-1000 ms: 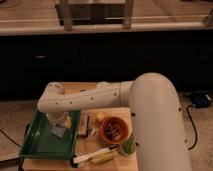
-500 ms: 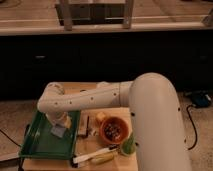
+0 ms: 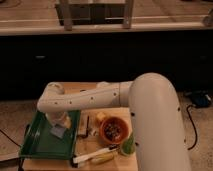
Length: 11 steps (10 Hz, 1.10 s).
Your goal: Wipe tray with sponge
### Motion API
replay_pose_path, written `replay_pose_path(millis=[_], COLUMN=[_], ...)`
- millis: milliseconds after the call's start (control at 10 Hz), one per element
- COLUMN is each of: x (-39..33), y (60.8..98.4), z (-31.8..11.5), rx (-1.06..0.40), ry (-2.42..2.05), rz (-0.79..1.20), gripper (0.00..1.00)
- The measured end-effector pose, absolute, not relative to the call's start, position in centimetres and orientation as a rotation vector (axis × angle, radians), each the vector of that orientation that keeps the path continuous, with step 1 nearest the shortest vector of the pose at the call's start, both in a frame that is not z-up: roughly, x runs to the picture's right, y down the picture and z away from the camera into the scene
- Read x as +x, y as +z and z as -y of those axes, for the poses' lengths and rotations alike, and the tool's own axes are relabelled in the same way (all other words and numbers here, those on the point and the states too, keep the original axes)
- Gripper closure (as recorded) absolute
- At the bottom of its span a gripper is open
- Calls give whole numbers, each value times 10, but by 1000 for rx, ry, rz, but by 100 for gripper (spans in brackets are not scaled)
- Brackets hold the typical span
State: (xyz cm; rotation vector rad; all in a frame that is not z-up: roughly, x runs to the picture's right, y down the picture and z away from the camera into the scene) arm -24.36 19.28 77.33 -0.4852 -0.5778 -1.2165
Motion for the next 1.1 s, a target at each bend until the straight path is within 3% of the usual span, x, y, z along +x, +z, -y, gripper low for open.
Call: replay_pose_path(millis=[600,1100], x=[-238,-247], y=[802,830], z=[-205,-190], rx=[-551,-551], ry=[-1160,-1167], rz=[641,675], gripper=[100,100])
